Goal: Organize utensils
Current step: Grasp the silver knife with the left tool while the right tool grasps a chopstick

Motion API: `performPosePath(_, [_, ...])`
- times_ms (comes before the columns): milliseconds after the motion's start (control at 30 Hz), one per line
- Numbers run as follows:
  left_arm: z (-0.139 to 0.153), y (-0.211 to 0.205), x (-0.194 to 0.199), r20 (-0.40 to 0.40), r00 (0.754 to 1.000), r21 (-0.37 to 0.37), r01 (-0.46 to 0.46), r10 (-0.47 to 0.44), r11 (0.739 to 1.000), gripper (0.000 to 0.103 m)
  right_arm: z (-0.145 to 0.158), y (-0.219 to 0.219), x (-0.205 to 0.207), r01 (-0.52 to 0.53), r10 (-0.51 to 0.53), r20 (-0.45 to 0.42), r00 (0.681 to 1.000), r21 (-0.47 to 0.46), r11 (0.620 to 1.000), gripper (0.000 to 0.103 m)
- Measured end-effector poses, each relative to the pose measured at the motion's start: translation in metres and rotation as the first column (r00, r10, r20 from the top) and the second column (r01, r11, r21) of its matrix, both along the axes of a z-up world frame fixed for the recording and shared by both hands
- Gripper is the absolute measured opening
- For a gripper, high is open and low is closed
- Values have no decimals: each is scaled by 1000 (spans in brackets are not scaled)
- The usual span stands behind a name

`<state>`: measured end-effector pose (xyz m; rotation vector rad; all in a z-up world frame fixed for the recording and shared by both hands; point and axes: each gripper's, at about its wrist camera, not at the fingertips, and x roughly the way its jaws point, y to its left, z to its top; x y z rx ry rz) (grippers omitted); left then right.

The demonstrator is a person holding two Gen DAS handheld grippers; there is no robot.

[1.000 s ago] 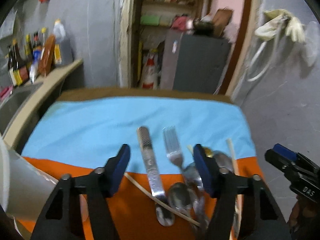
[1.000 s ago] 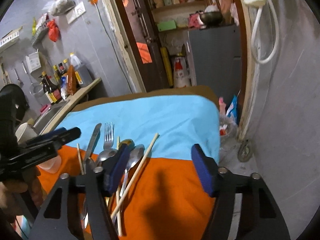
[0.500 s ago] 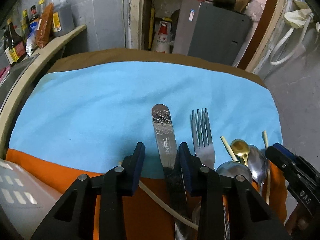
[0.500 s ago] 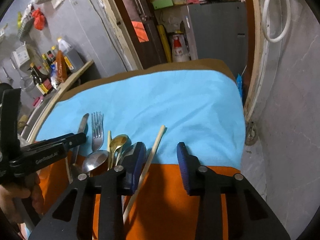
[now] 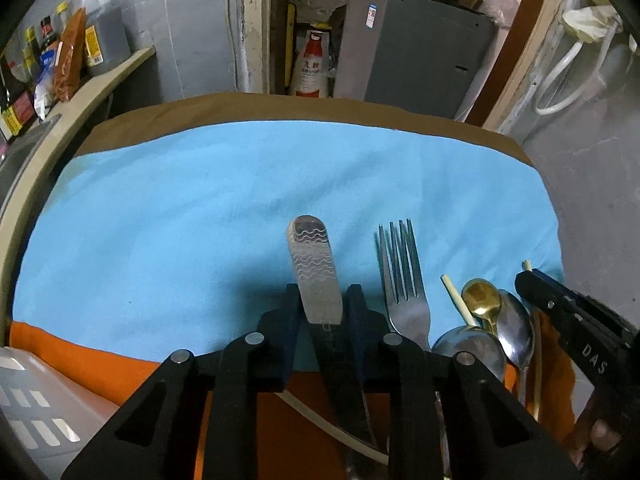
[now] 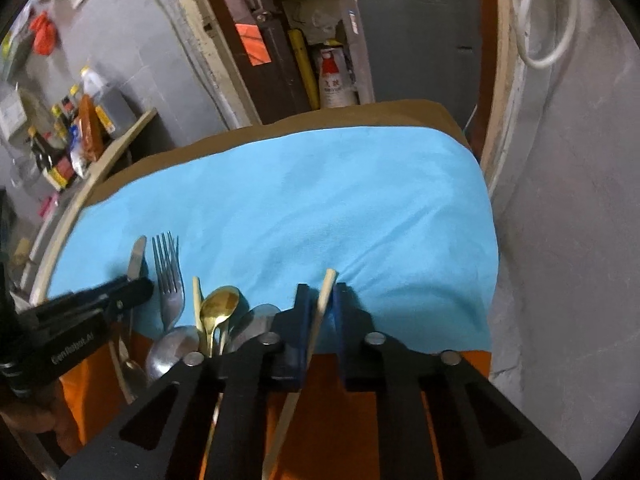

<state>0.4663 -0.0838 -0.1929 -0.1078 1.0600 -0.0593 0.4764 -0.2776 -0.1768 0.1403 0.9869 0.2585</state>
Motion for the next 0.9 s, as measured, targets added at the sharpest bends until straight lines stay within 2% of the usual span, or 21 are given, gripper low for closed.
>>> performPosePath(100, [3, 7, -2, 2, 1000, -70, -9, 9, 998, 15, 1, -12, 0, 27, -25, -21, 999, 96, 995, 3])
performPosePath(300, [26, 7, -27, 116, 993, -134, -3, 19, 991, 15, 15, -27, -20, 39, -45, 21, 999, 214, 976, 3])
performPosePath(433, [47, 7, -53, 228, 973, -156, 15, 21, 988, 15, 33, -27, -40, 35, -57, 88, 994, 234, 972, 3])
performPosePath(567, [61, 6, -74, 306, 952, -167, 29, 24, 985, 15, 47, -25, -64, 37, -74, 147, 986, 245, 969, 3])
performPosePath(700, [77, 5, -91, 390, 921, -163, 54, 14, 985, 15, 59, -22, -87, 42, -92, 205, 974, 238, 970, 3])
performPosePath(767, [86, 10, -98, 434, 901, -166, 65, 14, 984, 15, 69, -21, -101, 47, -106, 248, 963, 232, 972, 3])
performPosePath(900, [108, 15, -110, 479, 878, -173, 88, 6, 981, 15, 92, -21, -125, 56, -146, 332, 932, 265, 963, 3])
